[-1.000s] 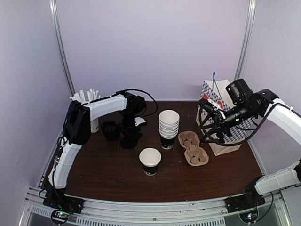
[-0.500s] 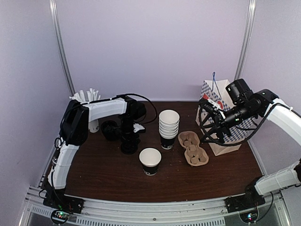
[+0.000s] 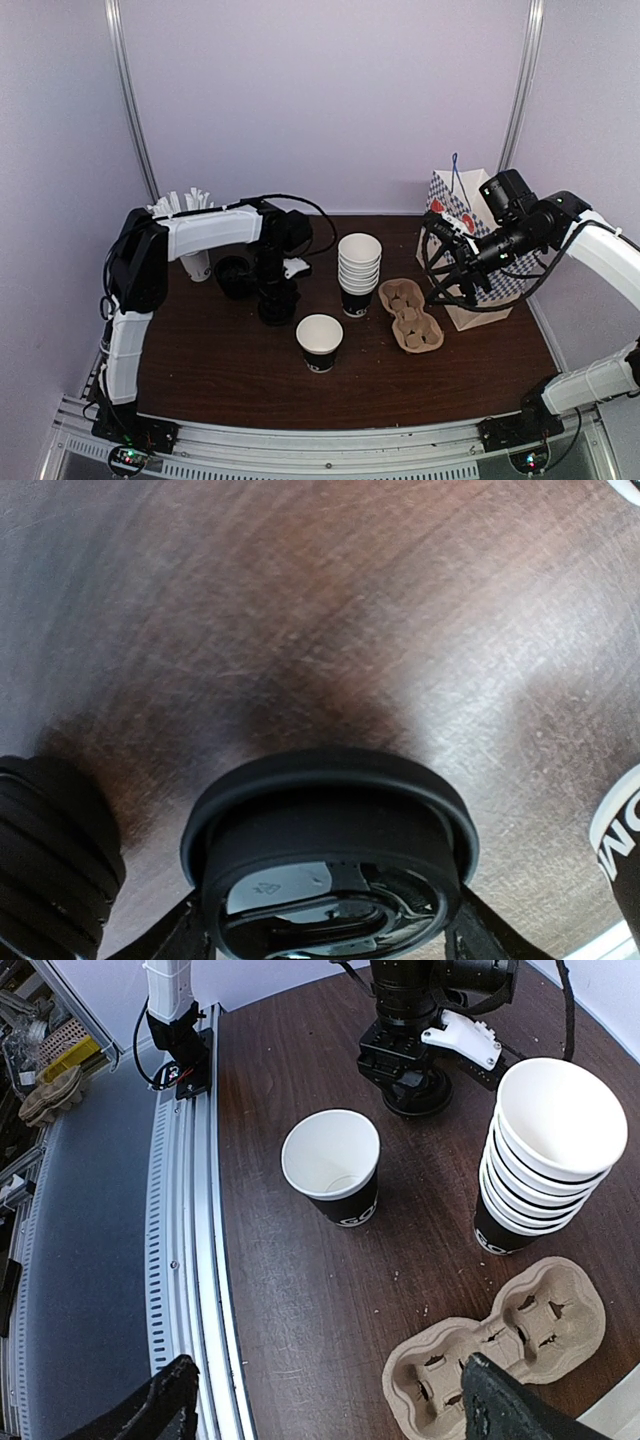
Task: Pack the takeout coffee
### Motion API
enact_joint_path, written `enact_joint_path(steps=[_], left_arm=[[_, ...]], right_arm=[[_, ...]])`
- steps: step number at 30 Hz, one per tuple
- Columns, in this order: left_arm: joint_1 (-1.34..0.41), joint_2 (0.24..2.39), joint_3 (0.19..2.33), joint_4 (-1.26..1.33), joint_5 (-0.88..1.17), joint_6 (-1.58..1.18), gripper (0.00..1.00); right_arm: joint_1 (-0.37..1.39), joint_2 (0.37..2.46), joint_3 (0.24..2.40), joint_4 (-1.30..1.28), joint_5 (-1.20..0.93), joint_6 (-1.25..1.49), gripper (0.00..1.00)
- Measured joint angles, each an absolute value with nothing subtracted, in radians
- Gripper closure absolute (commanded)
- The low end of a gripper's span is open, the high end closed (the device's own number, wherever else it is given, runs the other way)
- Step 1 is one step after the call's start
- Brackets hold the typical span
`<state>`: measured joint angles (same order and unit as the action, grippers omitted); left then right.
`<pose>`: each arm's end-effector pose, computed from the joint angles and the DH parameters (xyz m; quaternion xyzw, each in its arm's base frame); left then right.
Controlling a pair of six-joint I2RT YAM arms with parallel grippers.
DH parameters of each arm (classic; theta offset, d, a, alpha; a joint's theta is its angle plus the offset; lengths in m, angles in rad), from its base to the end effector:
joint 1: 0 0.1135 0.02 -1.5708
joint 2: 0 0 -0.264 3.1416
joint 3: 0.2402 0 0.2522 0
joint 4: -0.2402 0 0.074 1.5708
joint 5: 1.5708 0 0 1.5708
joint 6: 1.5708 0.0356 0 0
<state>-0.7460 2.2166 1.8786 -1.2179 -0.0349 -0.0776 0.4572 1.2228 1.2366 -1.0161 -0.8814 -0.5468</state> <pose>0.3177 -0.2920 0.1901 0.3278 0.9445 0.0130 0.0138 0.1908 0.1245 0.3436 -0.5226 0.7035 0.3977 0.2717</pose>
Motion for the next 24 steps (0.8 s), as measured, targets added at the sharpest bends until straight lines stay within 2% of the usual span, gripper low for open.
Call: enact_joint_path(steps=[8, 14, 18, 24], left_arm=[[-0.766, 2.046, 1.804, -1.2, -0.046, -0.08, 0.25], [-0.942, 1.883, 1.829, -1.202, -0.009, 0.007, 0.25], [-1.041, 1.905, 1.872, -1.219, 0.007, 0.039, 0.25], [-1.054, 1.995, 1.921, -1.275, -0.02, 0.066, 0.25]], right_arm=[[0.457, 1.223, 1.23, -1.013, -0.876, -0.547, 0.1], [0.457, 1.228, 1.23, -1.012, -0.875, -0.547, 0.1], [0.457, 1.242, 1.23, -1.01, -0.876, -0.546, 0.1], [0.457, 1.243, 1.23, -1.008, -0.875, -0.546, 0.1]])
